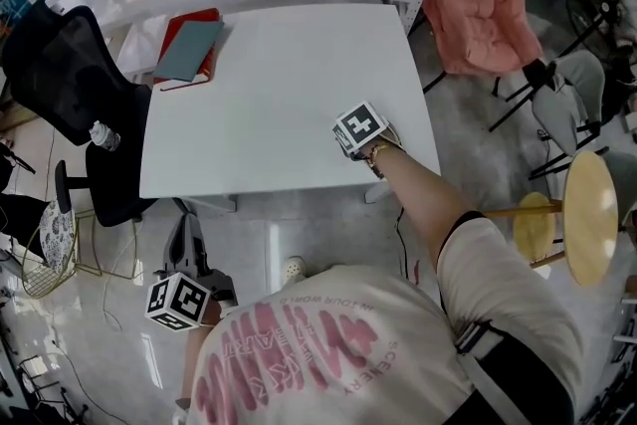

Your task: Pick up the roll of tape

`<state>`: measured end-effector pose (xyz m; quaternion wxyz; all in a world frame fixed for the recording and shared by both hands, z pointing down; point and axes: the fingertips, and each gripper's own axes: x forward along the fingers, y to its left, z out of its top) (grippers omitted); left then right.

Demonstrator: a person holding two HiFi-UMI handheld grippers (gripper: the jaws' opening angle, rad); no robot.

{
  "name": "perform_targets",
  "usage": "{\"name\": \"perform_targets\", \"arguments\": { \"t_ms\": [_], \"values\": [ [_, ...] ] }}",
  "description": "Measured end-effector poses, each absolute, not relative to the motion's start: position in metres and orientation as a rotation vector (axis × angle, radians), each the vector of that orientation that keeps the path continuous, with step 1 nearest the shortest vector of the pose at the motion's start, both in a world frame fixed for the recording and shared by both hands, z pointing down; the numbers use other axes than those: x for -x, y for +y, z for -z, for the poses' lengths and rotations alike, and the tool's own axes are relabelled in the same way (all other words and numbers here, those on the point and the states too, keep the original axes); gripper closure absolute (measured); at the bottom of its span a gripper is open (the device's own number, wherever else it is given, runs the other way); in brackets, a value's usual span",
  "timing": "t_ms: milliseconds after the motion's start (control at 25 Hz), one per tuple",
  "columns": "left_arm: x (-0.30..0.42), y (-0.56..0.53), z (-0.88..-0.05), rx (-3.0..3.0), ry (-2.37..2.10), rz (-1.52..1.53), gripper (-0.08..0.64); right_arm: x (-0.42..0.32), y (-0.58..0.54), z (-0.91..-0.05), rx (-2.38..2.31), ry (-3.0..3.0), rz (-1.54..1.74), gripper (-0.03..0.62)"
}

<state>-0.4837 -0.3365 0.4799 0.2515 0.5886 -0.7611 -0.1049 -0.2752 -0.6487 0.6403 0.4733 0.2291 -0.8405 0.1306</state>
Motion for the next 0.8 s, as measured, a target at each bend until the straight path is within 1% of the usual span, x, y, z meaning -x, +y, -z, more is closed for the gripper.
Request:
{"name": "perform_targets", "arguments": {
  "t_ms": [440,800],
  "values": [
    [0.482,-0.339,-0.47,-1.649,-2.032,0.333,0.535,0.249,-0.614,-0.634,-0.681,-2.091,-0.459,0.529],
    [0.46,-0.361,-0.455,-1.77,-1.948,0.358,0.535,0.221,-0.584,-0.609,-0.801,-2.163,-0.601,0.529]
  ]
}}
